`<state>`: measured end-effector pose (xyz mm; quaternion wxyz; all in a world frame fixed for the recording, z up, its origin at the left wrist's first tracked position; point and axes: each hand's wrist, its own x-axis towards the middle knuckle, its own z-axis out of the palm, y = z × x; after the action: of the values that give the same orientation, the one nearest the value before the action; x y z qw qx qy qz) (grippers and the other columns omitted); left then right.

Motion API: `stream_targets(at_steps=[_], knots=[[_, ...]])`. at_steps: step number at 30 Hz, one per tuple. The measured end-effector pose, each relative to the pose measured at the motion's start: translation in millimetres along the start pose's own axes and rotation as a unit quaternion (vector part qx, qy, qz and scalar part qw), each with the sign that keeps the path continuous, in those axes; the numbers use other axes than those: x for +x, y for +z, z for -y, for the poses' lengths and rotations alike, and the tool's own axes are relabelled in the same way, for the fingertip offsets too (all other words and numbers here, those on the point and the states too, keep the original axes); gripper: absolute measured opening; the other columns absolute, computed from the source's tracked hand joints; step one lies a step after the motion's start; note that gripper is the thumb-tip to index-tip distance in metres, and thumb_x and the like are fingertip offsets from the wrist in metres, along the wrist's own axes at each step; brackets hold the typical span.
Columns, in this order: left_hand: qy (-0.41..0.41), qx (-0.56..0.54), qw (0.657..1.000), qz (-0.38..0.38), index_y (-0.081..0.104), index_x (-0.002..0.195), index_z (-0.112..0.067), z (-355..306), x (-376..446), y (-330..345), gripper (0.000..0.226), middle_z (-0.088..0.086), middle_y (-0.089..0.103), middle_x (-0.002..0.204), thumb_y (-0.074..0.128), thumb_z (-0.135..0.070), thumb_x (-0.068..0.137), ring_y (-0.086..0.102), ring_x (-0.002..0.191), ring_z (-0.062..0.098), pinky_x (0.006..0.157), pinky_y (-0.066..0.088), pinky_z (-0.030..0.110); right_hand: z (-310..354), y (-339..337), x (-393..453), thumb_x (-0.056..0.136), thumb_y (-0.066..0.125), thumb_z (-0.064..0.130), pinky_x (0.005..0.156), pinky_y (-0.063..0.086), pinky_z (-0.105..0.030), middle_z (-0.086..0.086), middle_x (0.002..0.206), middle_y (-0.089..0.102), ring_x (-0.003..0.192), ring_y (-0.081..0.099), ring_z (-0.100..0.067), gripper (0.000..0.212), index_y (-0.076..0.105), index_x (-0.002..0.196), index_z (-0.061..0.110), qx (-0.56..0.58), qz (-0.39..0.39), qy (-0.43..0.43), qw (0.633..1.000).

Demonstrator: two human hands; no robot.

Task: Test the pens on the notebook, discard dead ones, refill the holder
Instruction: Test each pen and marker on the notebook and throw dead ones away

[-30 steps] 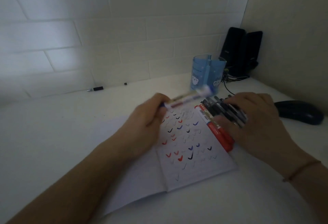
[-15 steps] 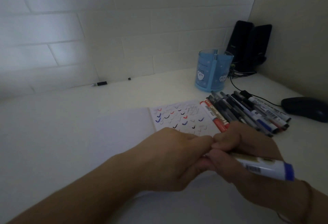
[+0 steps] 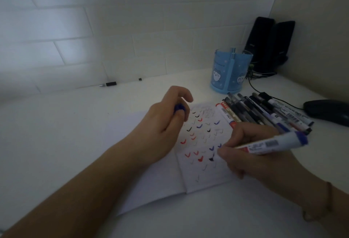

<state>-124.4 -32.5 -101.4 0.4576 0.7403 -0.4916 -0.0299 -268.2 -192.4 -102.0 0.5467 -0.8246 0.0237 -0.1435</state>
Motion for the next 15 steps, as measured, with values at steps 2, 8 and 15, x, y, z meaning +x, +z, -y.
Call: stream_targets(at_steps=[2, 8, 15], knots=[[0.000, 0.036, 0.999, 0.017, 0.037, 0.112, -0.032, 0.3, 0.5, 1.9, 0.024, -0.011, 0.061, 0.089, 0.042, -0.014, 0.098, 0.055, 0.074, 0.008, 0.065, 0.039, 0.010, -8.4, 6.2, 2.2, 0.059, 0.068, 0.047, 0.041, 0.044, -0.017, -0.005, 0.052, 0.061, 0.039, 0.050, -0.006, 0.032, 0.056, 0.056, 0.018, -0.049, -0.032, -0.002, 0.998], [-0.002, 0.082, 0.996, 0.041, 0.035, 0.109, -0.037, 0.2, 1.5, 7.7, 0.035, -0.016, 0.062, 0.101, 0.062, -0.026, 0.090, 0.055, 0.084, -0.011, 0.071, 0.038, 0.002, -9.9, 15.3, 1.5, 0.072, 0.078, 0.023, 0.048, 0.048, -0.026, -0.009, 0.063, 0.062, 0.050, 0.055, -0.020, 0.027, 0.055, 0.060, 0.014, -0.103, -0.002, 0.007, 0.995], [-0.013, 0.080, 0.996, 0.039, 0.046, 0.099, -0.034, 1.0, 3.0, 7.8, 0.023, -0.021, 0.058, 0.092, 0.065, -0.025, 0.089, 0.053, 0.080, -0.011, 0.067, 0.039, 0.004, -8.4, 15.1, 5.4, 0.073, 0.074, 0.012, 0.042, 0.038, -0.015, -0.010, 0.055, 0.053, 0.044, 0.044, -0.007, 0.028, 0.050, 0.059, 0.010, -0.112, -0.010, 0.015, 0.993]])
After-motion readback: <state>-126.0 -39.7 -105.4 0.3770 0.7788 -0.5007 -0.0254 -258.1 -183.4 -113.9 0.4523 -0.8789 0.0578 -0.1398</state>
